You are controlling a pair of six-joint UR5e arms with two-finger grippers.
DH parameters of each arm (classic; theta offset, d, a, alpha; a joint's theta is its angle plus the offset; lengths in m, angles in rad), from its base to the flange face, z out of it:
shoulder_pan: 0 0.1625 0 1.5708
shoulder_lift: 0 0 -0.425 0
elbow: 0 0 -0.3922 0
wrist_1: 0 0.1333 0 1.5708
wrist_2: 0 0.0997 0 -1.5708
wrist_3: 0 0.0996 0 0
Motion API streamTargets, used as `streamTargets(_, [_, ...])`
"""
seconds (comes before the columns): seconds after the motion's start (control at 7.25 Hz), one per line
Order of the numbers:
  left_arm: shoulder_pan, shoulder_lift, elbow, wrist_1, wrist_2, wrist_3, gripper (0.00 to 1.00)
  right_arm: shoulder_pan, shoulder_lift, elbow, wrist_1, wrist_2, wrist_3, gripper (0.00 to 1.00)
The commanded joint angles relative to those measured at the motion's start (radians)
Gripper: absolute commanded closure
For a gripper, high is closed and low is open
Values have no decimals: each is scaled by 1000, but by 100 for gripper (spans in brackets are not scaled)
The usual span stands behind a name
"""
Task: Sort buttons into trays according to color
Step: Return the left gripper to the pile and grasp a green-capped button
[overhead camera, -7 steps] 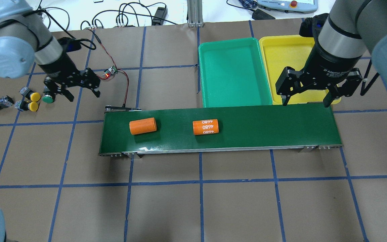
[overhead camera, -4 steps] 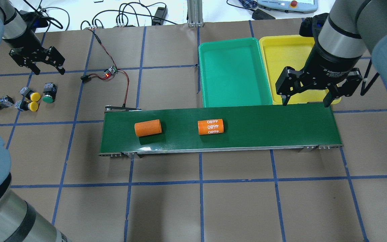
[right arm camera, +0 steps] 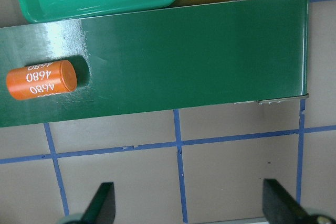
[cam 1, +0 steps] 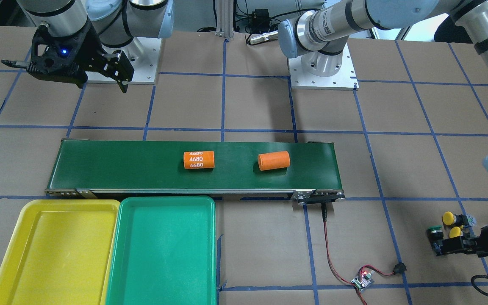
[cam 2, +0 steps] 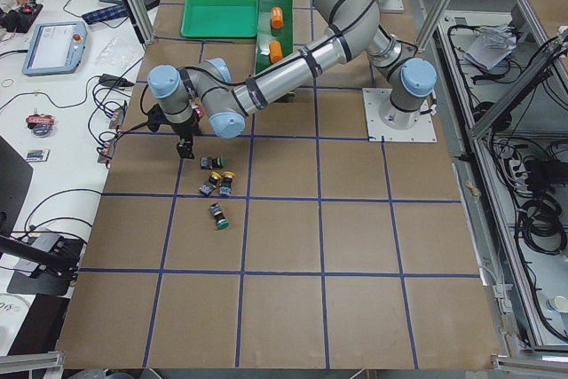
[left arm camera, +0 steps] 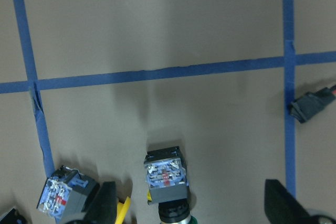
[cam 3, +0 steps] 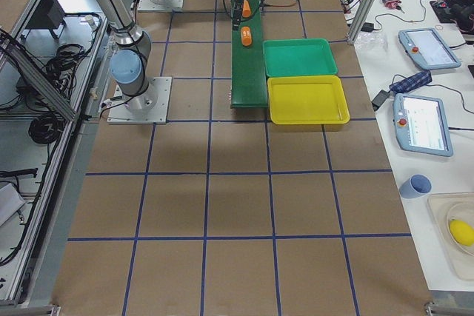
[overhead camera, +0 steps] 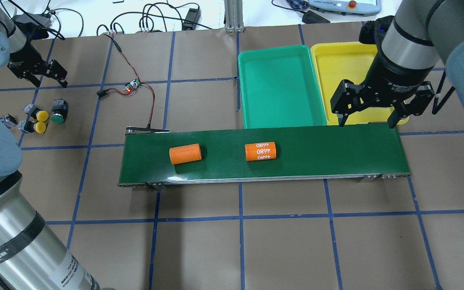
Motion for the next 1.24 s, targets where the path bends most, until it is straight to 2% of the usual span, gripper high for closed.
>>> streamTargets(0.0, [5,-34,8,12,2,0,0,0,-2,0,0,0,-1,0])
streamTargets(0.41, [6,-86,10,58,1,-3,0,0,2,0,0,0,-1,0])
streamTargets(1.1, [25,-100,-22,55,-2,-11,0,0,-1,0,0,-2,-1,0])
